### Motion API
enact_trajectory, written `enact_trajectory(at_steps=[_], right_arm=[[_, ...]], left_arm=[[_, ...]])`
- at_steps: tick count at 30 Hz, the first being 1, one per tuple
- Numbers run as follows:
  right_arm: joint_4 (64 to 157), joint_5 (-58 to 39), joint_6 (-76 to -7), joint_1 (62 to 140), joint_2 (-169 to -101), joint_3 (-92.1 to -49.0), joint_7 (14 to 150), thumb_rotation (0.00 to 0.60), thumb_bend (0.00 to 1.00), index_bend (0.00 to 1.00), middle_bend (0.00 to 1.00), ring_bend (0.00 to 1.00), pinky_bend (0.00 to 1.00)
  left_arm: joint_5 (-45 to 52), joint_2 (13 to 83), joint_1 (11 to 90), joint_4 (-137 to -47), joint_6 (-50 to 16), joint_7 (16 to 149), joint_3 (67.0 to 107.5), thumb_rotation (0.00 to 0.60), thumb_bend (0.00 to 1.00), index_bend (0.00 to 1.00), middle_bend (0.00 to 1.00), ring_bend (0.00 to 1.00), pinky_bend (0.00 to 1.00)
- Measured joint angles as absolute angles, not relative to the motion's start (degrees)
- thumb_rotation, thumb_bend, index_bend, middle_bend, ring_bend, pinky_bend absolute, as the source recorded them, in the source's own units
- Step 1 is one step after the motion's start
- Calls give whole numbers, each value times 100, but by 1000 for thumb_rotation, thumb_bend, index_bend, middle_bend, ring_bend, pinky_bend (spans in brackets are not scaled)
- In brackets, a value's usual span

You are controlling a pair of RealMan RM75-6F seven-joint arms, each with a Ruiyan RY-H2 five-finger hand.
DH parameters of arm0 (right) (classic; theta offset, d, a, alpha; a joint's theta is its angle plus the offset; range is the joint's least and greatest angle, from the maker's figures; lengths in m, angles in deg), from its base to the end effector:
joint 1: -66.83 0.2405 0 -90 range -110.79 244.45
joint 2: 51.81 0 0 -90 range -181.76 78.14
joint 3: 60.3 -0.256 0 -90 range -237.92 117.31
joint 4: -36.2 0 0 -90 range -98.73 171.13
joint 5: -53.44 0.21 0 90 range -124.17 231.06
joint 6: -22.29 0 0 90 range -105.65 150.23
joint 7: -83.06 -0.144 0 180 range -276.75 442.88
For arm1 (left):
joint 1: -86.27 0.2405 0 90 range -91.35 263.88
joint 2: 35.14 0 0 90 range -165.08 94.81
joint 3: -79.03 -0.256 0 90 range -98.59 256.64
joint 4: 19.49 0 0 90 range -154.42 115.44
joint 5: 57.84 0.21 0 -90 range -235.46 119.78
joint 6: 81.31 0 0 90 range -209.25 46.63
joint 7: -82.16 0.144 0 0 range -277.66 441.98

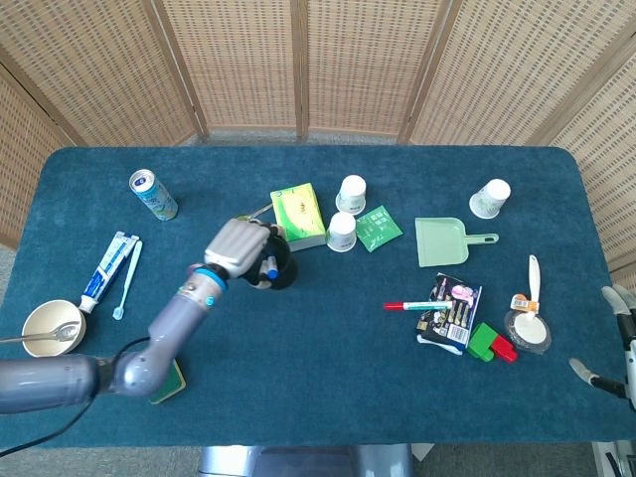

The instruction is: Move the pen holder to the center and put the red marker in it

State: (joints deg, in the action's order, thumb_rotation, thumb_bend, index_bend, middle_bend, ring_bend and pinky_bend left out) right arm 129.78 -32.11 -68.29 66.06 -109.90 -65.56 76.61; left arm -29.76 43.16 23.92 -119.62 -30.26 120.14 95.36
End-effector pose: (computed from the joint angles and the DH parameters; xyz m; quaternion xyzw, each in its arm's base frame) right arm -0.3208 -0.1578 0.2095 0.5423 -0.3798 0.4121 0.6260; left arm -0.0406 0.3762 0.0216 -0.7627 -0.3975 -0.3242 0.3938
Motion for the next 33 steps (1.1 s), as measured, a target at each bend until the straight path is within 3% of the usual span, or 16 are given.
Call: enact_trajectory(at_steps=[12, 26, 29, 33], right_arm=[[12922, -3170, -6767, 6620, -10945, -6570, 7402, 600, 0, 83, 0, 0, 0], [12873, -3081, -6685, 6636, -10908, -6596, 7206, 600, 0, 84, 0, 0, 0], [12871, -3081, -6683, 6637, -10906, -6597, 7193, 600, 0, 83, 0, 0, 0], [12859, -3065, -6671, 6640, -10904, -6602, 7172, 600, 0, 84, 0, 0, 0]], left_arm=[[-3992, 5159, 1548, -11377, -2635, 12505, 9450, 600, 51, 271, 409, 311, 483], [-4024, 5745, 1371, -10629, -2657, 12325, 9426, 600, 37, 263, 371, 292, 480], [-4006, 5877, 1339, -10493, -2711, 12306, 9404, 600, 37, 236, 327, 251, 468], [-4118, 5917, 1302, -10473, -2750, 12350, 9391, 600, 35, 191, 181, 115, 427]])
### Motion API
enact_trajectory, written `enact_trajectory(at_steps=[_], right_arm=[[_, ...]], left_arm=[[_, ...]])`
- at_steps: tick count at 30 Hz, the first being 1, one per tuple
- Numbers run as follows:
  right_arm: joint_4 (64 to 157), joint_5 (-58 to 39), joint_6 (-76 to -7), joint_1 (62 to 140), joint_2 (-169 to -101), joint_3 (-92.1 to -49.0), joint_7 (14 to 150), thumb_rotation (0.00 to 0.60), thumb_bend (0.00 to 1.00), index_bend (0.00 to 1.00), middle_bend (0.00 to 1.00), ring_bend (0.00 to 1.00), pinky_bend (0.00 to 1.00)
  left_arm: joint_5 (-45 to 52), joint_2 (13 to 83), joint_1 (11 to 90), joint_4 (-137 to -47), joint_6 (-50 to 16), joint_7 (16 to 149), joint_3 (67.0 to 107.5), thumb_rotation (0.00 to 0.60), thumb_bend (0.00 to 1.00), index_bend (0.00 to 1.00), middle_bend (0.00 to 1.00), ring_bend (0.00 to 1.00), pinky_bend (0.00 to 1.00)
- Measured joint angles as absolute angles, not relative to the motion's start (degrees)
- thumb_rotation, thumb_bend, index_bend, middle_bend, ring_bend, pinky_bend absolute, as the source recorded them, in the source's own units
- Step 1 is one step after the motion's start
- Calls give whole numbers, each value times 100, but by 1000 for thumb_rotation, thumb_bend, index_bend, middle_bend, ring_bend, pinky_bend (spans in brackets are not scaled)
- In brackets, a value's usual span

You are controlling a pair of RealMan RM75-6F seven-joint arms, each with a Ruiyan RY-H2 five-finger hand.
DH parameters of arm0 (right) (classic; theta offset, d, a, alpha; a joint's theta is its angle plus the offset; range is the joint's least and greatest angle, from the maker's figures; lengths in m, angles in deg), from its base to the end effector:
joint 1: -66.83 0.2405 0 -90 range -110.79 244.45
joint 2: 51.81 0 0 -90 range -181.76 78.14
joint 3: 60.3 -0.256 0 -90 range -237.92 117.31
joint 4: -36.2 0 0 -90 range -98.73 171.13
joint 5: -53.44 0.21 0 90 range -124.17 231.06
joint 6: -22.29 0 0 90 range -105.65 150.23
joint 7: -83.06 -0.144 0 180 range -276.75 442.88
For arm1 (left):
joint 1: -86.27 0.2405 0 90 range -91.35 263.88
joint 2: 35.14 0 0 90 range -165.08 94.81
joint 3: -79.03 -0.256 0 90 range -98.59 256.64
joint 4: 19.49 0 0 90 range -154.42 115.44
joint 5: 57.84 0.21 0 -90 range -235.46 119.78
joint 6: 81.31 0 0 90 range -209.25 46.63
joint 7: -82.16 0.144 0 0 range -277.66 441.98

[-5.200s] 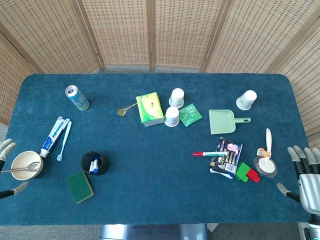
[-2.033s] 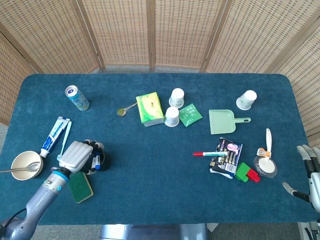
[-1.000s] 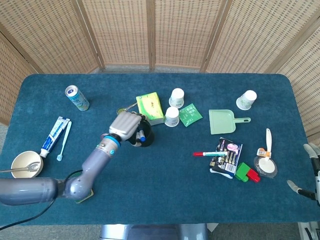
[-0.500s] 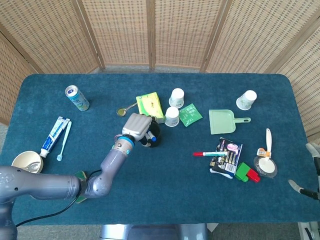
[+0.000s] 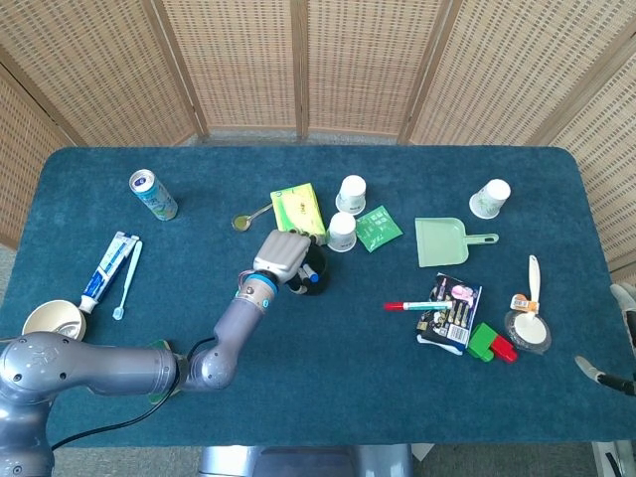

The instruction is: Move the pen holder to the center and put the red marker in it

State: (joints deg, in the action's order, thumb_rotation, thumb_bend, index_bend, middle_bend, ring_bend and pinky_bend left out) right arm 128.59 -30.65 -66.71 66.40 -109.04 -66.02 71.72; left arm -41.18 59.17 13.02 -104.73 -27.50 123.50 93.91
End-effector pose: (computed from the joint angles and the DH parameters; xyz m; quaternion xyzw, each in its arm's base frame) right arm -0.3284 -0.1613 0.2161 0.5281 -0.4011 0.4212 0.6187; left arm -0.0059 0.3849 -0.0548 -0.7620 -0.4162 -0.2949 0.3991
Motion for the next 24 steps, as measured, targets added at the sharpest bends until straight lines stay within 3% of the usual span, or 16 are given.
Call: enact_trajectory(at_steps=[4, 12, 24], right_arm=[[12858, -3069, -6673, 6639, -10901, -6601, 7161, 600, 0, 84, 0, 0, 0], [12850, -3075, -6681, 6634, -10903, -6597, 7162, 600, 0, 85, 0, 0, 0], [12906, -3148, -6729, 6625, -10944, -6565, 7382, 600, 0, 84, 0, 0, 0]], left_arm=[[-4136, 5900, 1290, -10554, -2833, 12327, 9396, 600, 32, 160, 6, 4, 354], [-3755, 5584, 1459, -11163, -2769, 12047, 9449, 600, 32, 81, 0, 0, 215], [-2513, 3941, 2297, -12970, -2117, 11759, 9038, 600, 32, 31, 0, 0, 119]])
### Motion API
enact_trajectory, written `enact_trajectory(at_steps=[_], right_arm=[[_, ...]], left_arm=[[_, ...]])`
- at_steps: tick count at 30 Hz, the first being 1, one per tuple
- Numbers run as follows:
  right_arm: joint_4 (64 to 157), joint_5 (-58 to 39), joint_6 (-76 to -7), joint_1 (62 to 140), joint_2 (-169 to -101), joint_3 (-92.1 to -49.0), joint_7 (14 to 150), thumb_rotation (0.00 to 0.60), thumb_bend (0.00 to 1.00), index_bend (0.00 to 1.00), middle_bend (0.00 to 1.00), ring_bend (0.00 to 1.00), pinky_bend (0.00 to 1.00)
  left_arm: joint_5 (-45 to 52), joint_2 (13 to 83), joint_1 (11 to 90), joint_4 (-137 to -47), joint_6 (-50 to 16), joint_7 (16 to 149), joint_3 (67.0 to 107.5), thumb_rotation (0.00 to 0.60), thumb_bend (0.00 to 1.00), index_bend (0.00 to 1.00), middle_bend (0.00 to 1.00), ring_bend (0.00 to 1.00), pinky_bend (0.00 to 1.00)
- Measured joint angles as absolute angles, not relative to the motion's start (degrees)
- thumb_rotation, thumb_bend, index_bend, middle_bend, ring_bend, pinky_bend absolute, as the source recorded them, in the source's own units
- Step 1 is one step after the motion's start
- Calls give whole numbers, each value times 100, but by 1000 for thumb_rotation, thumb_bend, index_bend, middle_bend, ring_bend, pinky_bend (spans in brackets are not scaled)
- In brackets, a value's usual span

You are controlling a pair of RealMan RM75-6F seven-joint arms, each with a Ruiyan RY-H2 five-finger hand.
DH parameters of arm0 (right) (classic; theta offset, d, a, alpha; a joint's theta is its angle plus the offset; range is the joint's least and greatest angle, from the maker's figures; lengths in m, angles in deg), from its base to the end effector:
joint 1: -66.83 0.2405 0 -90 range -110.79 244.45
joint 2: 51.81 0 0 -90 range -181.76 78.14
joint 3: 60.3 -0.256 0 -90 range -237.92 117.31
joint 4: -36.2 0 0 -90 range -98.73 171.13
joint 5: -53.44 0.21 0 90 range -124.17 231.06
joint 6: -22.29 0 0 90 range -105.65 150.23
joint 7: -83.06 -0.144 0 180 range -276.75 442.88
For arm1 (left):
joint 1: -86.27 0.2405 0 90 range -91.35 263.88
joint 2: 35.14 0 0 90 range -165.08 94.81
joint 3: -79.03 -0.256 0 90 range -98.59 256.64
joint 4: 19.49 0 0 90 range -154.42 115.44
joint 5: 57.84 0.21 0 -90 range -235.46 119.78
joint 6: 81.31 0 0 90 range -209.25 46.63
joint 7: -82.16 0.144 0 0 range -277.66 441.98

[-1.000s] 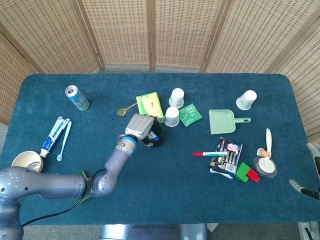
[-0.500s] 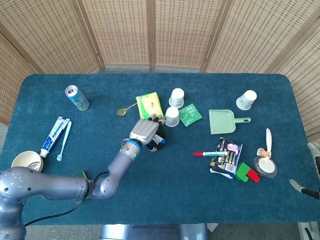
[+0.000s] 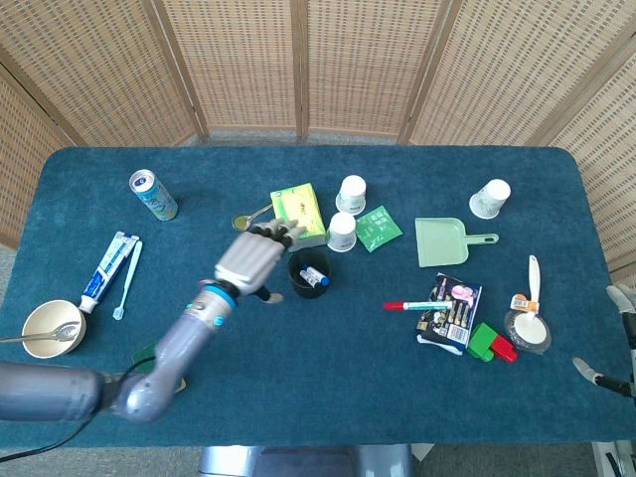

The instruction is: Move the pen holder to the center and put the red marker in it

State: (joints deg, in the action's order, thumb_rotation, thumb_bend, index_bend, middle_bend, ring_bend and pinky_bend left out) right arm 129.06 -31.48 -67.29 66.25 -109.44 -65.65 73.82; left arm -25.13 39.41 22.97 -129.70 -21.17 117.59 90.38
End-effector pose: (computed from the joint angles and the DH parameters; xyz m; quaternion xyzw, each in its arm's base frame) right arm -0.3253 -0.1592 0.2122 0.5364 -0.3930 0.4162 0.6202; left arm -0.0332 0.3449 0.0377 -0.7668 -0.3730 -0.3473 0.3902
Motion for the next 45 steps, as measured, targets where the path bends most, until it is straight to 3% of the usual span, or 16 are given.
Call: enact_trajectory(at_steps=[7, 18, 25, 40, 45], right_arm=[[12927, -3173, -6705, 6653, -11015, -6545, 7652, 600, 0, 88, 0, 0, 0], [12943, -3219, -6697, 6696, -11235, -6509, 8286, 600, 0, 96, 0, 0, 0], [13009, -3199, -6632, 6764, -11384, -6513, 8730, 600, 0, 105, 0, 0, 0], [13833, -3447, -6471, 7025, -11605, -6477, 10530, 600, 0, 154, 0, 0, 0], [14174, -3598, -6119, 7300, -11956, -6449, 11430, 600, 0, 231, 0, 0, 0]], left_arm=[[-977, 2861, 3443, -13449, -1704, 10984, 8463, 600, 33, 32, 0, 0, 136], [1522, 1830, 5236, -13126, -842, 8799, 7570, 600, 36, 120, 0, 0, 121], [2201, 1553, 6273, -12791, -104, 7818, 7164, 600, 37, 144, 0, 0, 112], [2794, 1319, 7060, -12553, 437, 7047, 7257, 600, 37, 156, 0, 0, 69], [2808, 1209, 7144, -12623, 419, 6922, 7349, 600, 38, 154, 0, 0, 63]])
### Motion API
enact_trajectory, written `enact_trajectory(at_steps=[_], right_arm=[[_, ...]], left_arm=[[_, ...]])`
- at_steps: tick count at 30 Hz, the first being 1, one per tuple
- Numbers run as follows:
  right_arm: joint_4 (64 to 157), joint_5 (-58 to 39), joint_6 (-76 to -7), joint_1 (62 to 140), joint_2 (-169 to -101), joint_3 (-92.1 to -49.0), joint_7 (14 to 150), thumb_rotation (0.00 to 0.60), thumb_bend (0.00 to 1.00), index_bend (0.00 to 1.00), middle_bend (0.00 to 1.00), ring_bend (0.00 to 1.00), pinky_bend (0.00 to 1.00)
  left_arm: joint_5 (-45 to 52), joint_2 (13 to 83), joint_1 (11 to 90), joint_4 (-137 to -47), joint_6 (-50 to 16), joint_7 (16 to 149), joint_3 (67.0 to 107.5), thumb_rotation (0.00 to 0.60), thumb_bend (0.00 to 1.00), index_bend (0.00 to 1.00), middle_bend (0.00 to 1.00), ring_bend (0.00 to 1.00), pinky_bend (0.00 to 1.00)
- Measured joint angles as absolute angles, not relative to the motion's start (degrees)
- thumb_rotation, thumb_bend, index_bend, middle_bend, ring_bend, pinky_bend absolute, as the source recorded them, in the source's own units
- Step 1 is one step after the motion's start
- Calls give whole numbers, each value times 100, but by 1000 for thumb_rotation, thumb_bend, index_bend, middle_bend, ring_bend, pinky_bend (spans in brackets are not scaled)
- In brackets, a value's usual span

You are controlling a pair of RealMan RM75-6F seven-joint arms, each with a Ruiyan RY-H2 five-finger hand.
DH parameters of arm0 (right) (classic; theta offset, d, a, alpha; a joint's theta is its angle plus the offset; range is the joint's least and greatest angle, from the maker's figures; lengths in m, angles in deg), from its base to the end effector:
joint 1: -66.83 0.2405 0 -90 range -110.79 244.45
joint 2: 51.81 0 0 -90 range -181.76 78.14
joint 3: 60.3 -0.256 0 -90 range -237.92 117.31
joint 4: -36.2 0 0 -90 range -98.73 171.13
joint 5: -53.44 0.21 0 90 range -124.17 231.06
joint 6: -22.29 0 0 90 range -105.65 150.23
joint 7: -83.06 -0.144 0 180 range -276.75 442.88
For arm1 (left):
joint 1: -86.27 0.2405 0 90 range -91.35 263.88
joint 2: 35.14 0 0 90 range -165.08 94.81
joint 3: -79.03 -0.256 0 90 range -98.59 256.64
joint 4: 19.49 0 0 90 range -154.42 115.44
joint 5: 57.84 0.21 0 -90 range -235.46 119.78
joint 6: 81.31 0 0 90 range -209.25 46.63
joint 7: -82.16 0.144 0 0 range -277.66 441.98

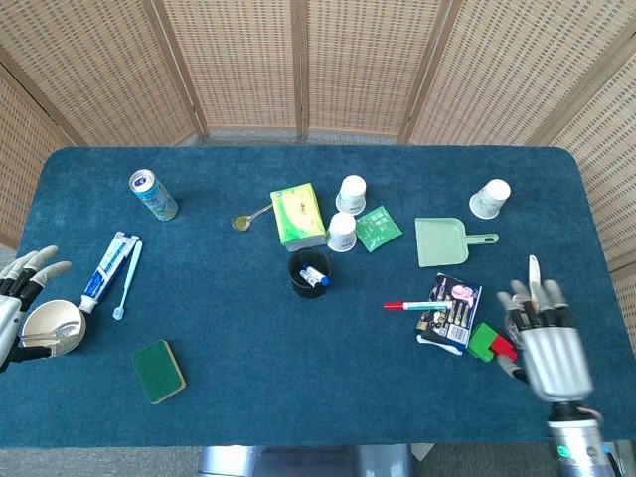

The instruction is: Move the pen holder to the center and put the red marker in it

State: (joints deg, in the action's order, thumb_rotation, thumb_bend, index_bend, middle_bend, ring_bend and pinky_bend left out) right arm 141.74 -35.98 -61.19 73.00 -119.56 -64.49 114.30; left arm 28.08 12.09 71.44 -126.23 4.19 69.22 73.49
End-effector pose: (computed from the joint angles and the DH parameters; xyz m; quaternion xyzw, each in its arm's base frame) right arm -0.2421 -0.1857 0.1230 0.6660 -0.2801 0.3376 0.6033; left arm -0.2617 0.1953 0.2106 -0.6062 -0.4327 -0.4369 0.5043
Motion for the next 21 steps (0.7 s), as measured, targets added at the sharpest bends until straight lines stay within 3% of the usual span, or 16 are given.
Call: enact_trajectory(at_steps=[5, 13, 21], right_arm=[[14243, -3645, -5733, 7684, -12615, -6542, 11921, 600, 0, 335, 0, 0, 52], [14086, -3151, -5096, 8296, -13431, -6857, 12548, 600, 2, 347, 0, 0, 69], [14118, -2439, -4763, 8799, -13823, -7166, 13257, 600, 158, 362, 0, 0, 81]], left_arm=[[2868, 1150, 7165, -12568, 241, 6731, 7409, 600, 37, 154, 0, 0, 63], [3003, 1128, 7197, -12530, 59, 6637, 7513, 600, 38, 154, 0, 0, 63], [3090, 1126, 7243, -12536, -39, 6639, 7576, 600, 37, 154, 0, 0, 64]])
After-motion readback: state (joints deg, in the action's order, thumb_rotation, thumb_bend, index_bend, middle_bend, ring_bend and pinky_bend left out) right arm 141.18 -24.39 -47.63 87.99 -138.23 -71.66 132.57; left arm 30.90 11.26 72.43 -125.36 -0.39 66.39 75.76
